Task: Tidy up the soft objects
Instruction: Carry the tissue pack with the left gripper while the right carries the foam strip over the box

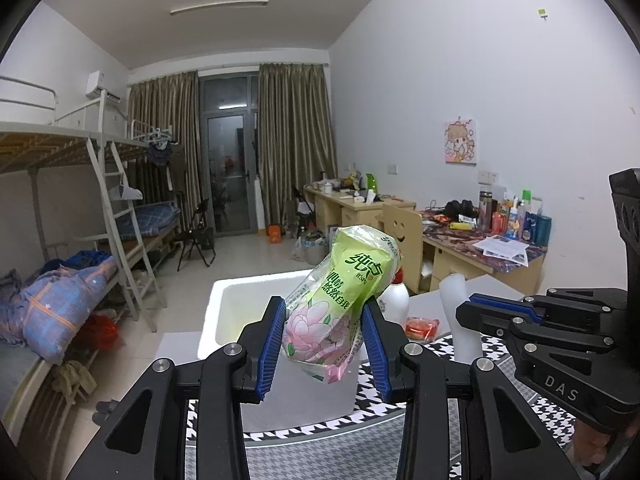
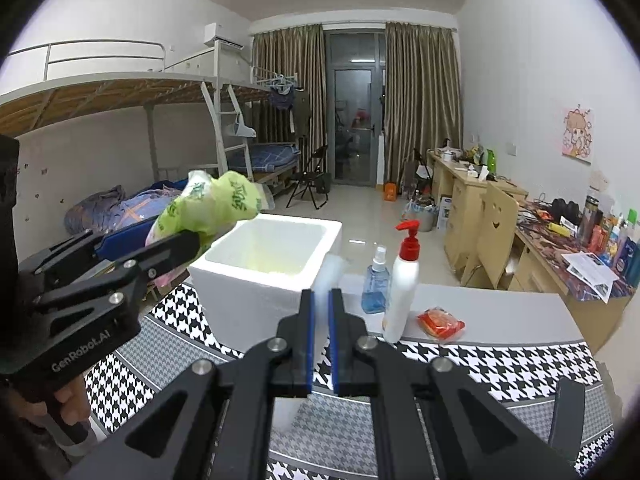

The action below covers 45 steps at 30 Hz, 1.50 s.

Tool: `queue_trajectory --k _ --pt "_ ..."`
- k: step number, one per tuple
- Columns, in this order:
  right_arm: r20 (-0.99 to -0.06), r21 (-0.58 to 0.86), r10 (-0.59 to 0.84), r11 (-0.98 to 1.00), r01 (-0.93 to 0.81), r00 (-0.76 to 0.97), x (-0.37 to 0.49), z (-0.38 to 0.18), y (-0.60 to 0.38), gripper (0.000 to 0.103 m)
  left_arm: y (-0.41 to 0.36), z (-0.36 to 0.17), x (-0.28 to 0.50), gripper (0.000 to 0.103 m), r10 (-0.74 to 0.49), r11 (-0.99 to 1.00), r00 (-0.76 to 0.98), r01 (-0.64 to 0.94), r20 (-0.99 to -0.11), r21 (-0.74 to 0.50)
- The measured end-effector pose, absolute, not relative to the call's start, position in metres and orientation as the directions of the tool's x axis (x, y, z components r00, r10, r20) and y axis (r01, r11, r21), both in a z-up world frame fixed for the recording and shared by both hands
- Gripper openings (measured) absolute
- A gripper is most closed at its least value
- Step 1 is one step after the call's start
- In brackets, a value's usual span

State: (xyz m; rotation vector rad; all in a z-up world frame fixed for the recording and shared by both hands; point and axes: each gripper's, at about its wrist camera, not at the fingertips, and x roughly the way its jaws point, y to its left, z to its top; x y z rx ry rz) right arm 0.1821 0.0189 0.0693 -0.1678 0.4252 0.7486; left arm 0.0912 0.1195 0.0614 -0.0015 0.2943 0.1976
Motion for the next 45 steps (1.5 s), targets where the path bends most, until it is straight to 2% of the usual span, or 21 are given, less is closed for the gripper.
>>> queue_trajectory --k 13,31,45 --pt "-0.433 -0.024 0.618 0.72 -0.694 0.656 0.191 0.082 0.044 0.009 0.133 0.068 0.103 0.041 0.22 0.975 0.928 -0.222 -0.299 0.028" --pt "-0.379 -0.044 0.651 0.697 -0.715 0.658 0.21 0.102 0.07 0.009 0.162 0.073 0.128 0.041 0.294 0.954 0.911 -0.3 -0.29 0.026" --pt "-0.401 -0.04 0.646 0.696 -0.717 0.65 0.23 0.099 0.093 0.009 0.187 0.067 0.151 0.041 0.323 0.941 0.888 -0.338 -0.326 0.01"
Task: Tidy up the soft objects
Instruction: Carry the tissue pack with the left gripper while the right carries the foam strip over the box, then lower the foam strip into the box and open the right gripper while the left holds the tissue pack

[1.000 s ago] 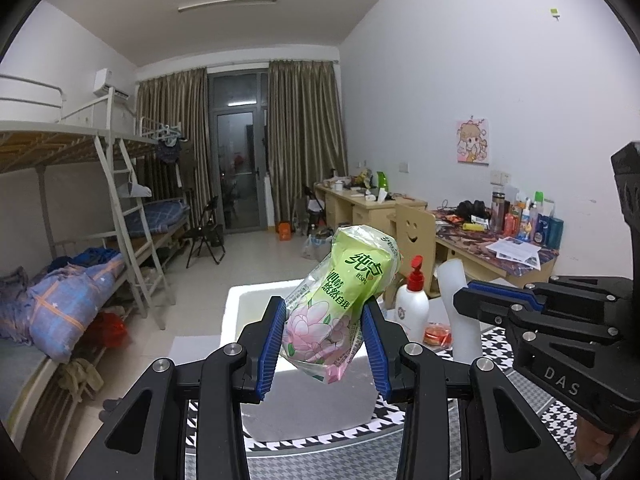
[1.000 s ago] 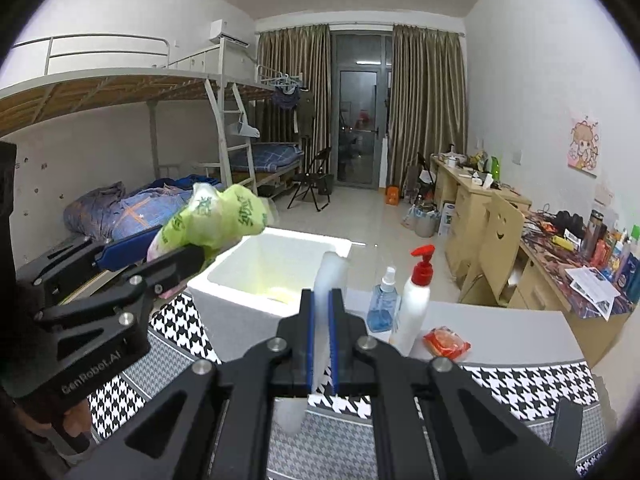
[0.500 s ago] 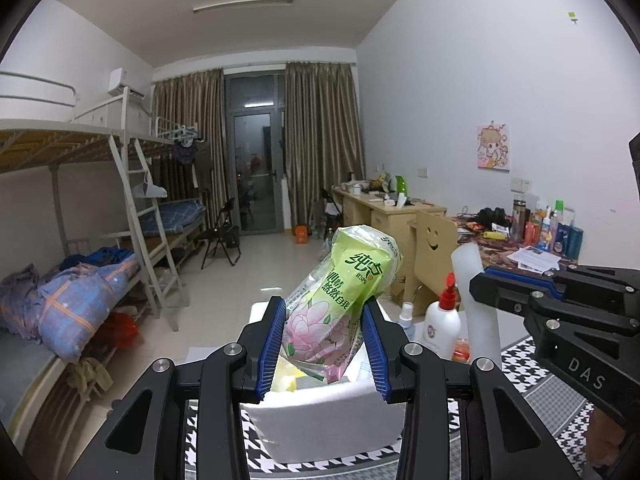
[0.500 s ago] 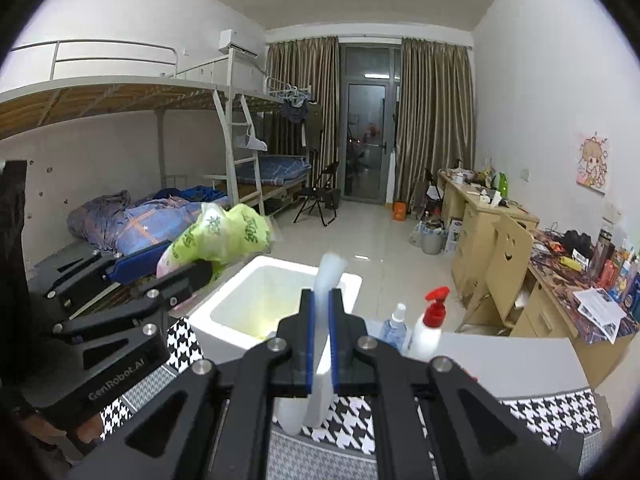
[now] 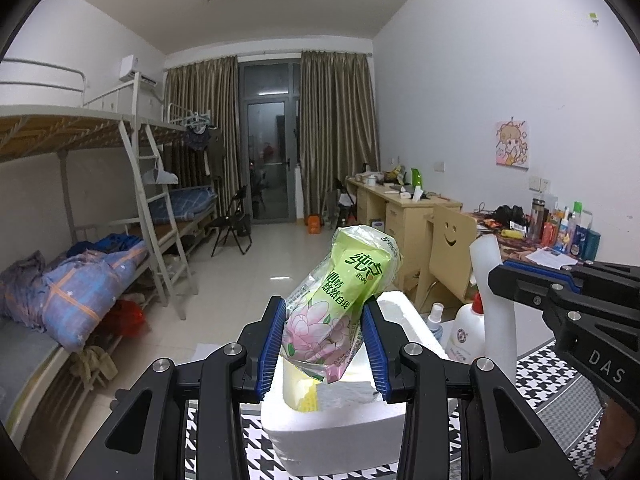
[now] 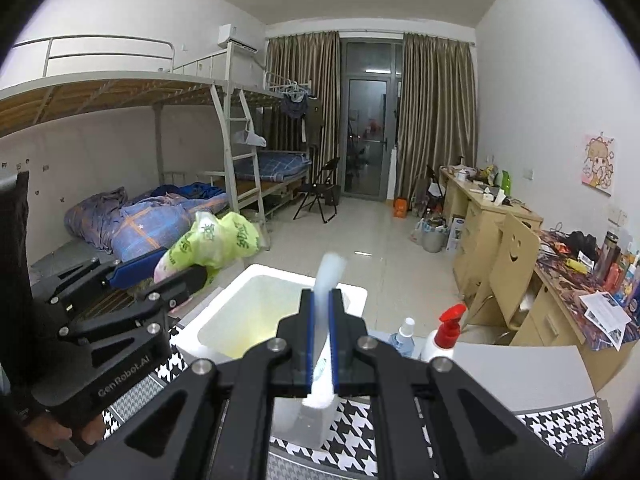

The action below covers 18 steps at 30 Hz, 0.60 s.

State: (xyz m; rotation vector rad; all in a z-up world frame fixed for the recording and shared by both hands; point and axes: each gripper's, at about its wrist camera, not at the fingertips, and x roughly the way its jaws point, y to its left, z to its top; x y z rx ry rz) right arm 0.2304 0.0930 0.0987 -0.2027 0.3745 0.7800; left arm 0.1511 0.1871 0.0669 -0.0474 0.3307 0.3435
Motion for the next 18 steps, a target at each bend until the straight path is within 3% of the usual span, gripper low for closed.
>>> queue_trajectory --k 18 --pt "-0.408 -0.024 0.651 0.694 -0.72 0.641 0.251 0.091 0.115 0.009 0.204 0.06 0.17 0.041 0.352 0.927 0.87 -0.375 -0.344 0.0"
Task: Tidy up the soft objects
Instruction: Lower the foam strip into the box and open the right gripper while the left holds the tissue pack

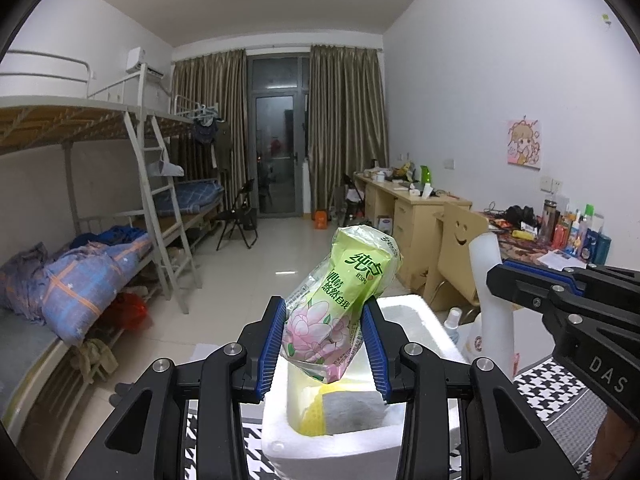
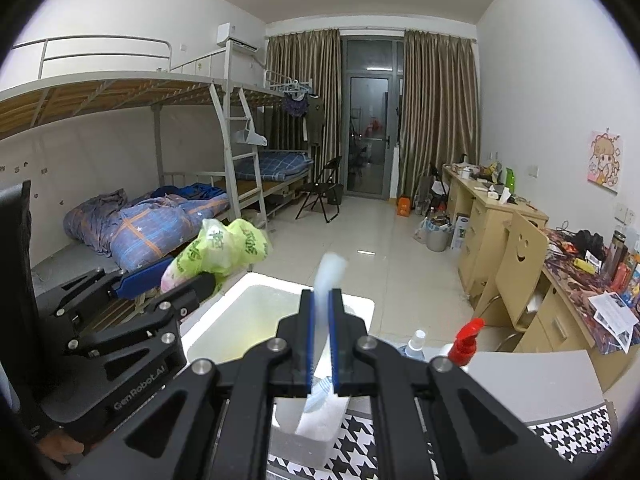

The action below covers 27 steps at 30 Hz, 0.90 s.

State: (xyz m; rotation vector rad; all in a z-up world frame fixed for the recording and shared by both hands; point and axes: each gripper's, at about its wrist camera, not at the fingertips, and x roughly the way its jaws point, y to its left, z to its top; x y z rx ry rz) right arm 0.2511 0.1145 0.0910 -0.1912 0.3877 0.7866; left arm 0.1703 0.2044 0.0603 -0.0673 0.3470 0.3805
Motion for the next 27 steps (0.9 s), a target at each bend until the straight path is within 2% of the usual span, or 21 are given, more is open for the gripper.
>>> queue_trajectory --k 22,27 --pt "-0.434 -0.006 0.666 0.67 -0.742 0.606 0.275 0.074 0.145 0.009 0.225 0.054 0.178 0.041 0.419 0.894 0.836 -0.447 -0.355 0.002" --pt "-0.464 -0.001 0.658 0.669 -0.743 0.593 0.283 0.065 0.153 0.009 0.226 0.052 0.181 0.041 0.419 0.894 0.831 -0.448 -0.365 0.005"
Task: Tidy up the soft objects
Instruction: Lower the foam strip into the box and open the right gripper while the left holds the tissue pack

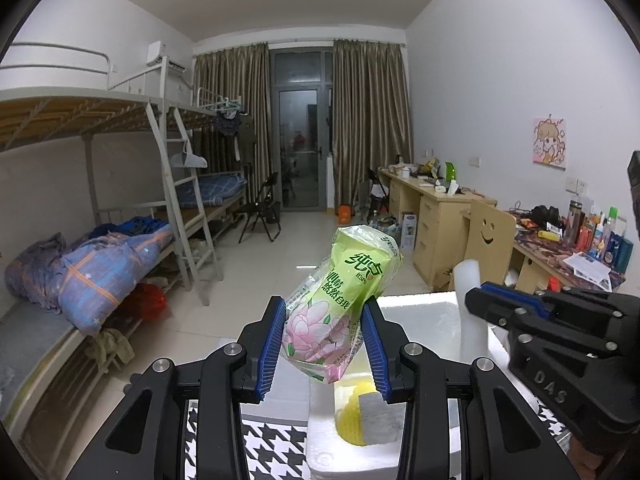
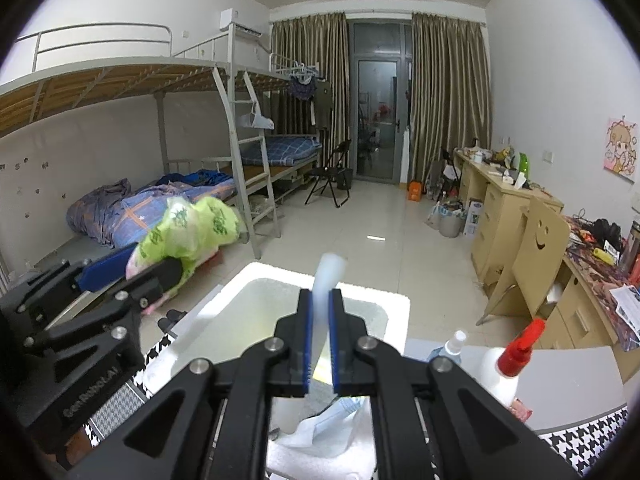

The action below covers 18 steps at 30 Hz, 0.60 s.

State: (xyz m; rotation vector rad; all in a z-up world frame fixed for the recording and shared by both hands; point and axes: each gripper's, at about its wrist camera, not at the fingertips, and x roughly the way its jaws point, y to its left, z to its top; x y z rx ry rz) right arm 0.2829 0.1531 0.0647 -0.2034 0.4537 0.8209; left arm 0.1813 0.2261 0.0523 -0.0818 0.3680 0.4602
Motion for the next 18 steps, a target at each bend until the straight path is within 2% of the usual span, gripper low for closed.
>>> queue_trajectory --k 9,13,14,16,18 --pt "-0.499 0.02 0.651 0.668 -0.744 0.572 0.291 0.057 0.155 0.009 0.232 0.047 0.185 0.041 0.414 0.893 0.823 -0.451 -0.388 -0.005" --pt "-0.526 0.031 0.645 0.666 -0.745 0.555 0.296 0.054 0.159 0.017 0.231 0.049 0.188 0.041 0.407 0.896 0.824 -0.444 -0.393 -0.002" --pt "-0.528 0.035 0.643 0.669 -0.742 0.555 0.297 0.053 0.159 0.021 0.232 0.048 0.184 0.041 0.403 0.898 0.826 -0.441 -0.394 -0.004" --pt "-0.54 0.035 0.629 0.68 -0.732 0.559 0.298 0.052 0.159 0.053 0.233 0.048 0.183 0.041 0.398 0.899 0.828 -0.437 -0.395 -0.008" --pt "-0.534 0.05 0.637 0.681 -0.731 0.557 0.298 0.053 0.156 0.063 0.233 0.048 0.183 0.041 0.396 0.901 0.829 -0.434 -0.395 -0.008"
